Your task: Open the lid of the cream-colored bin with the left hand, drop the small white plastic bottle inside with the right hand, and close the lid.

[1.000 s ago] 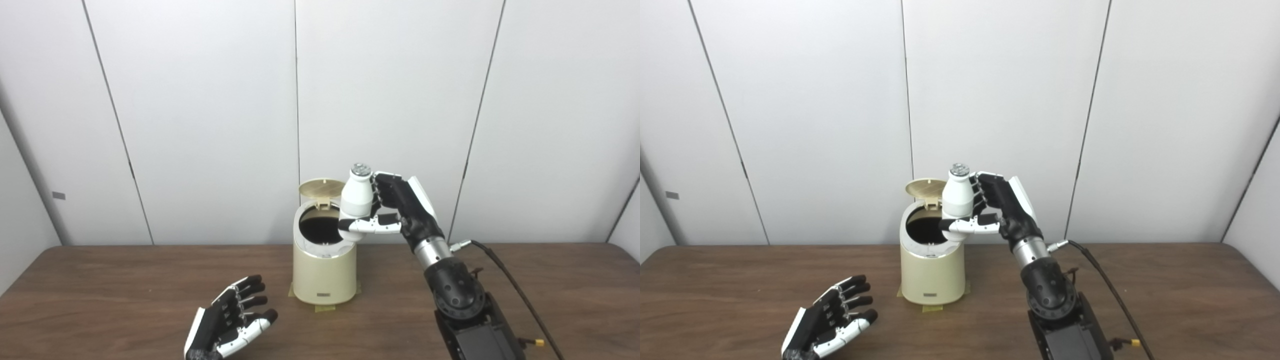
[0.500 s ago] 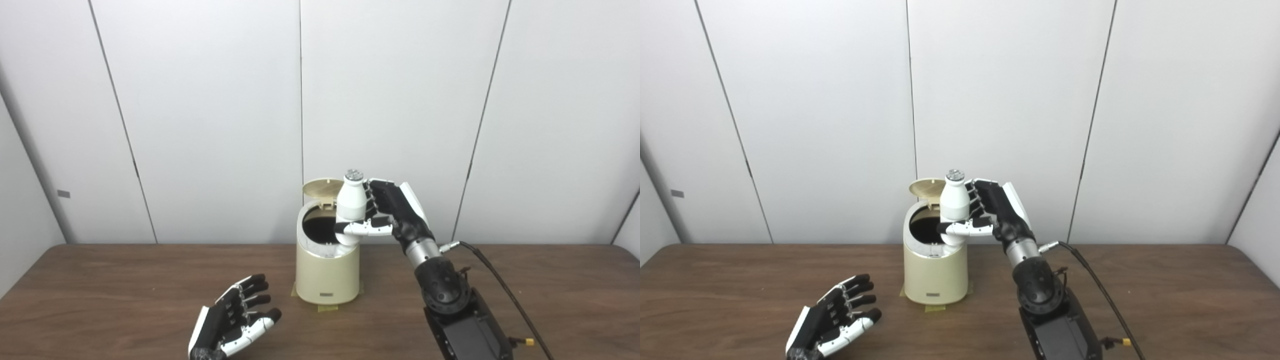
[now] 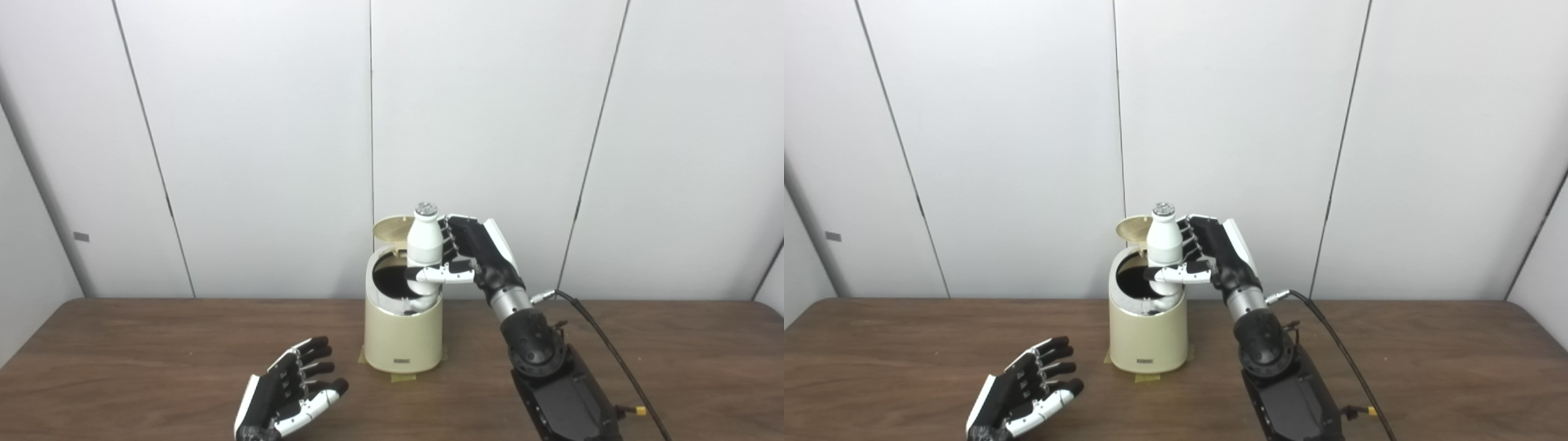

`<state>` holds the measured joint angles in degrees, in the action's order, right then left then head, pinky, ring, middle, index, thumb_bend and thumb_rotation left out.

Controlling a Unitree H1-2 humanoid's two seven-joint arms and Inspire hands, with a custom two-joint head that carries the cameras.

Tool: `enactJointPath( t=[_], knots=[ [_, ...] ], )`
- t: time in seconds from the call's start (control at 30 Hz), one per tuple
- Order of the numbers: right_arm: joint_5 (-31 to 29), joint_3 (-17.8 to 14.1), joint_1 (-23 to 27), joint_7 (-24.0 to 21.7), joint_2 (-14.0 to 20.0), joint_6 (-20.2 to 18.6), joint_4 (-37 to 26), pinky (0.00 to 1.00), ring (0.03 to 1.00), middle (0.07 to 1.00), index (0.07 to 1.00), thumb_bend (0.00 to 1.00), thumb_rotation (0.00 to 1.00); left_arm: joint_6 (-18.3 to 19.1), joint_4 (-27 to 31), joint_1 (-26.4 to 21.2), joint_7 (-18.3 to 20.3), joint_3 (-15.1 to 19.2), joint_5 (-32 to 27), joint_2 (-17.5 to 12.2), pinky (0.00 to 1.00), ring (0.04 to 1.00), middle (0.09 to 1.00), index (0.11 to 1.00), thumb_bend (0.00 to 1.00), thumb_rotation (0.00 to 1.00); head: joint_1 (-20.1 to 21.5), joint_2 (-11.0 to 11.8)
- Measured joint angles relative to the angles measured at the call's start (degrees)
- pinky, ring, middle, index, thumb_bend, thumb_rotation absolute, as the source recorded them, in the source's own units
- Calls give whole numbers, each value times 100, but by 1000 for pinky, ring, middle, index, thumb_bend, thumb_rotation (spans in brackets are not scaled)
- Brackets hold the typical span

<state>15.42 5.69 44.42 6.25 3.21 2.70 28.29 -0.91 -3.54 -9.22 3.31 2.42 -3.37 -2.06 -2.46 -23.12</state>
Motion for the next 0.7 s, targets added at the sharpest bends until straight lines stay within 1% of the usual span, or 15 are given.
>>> enactJointPath(
  t=[0.07, 0.27, 0.43, 0.53, 0.7],
  knots=[
    [14, 4, 36, 71, -23, 11, 79, 334, 391, 478, 533, 514, 0, 0, 0, 0, -1, -1, -7, 2, 625, 733, 787, 788, 700, 95, 0, 0],
    [27, 17, 109, 226, -48, 260, 375, 319, 383, 483, 537, 513, 0, -19, -2, -1, -21, -23, -1, 1, 627, 725, 779, 789, 704, 108, -9, -9],
    [22, 17, 154, 256, -63, 280, 451, 325, 384, 487, 535, 513, 0, -20, -1, -1, -21, -31, -12, 11, 631, 727, 777, 784, 695, 80, -18, -26],
    [16, 17, 198, 271, -67, 364, 557, 325, 385, 486, 532, 513, 0, -20, -1, -1, -21, -31, -14, 19, 630, 726, 776, 782, 702, 96, -18, -26],
    [8, 17, 205, 293, -70, 456, 617, 333, 391, 486, 529, 514, 0, -20, -1, -1, -25, -36, -13, 22, 631, 729, 776, 780, 697, 88, -18, -26]
  ],
)
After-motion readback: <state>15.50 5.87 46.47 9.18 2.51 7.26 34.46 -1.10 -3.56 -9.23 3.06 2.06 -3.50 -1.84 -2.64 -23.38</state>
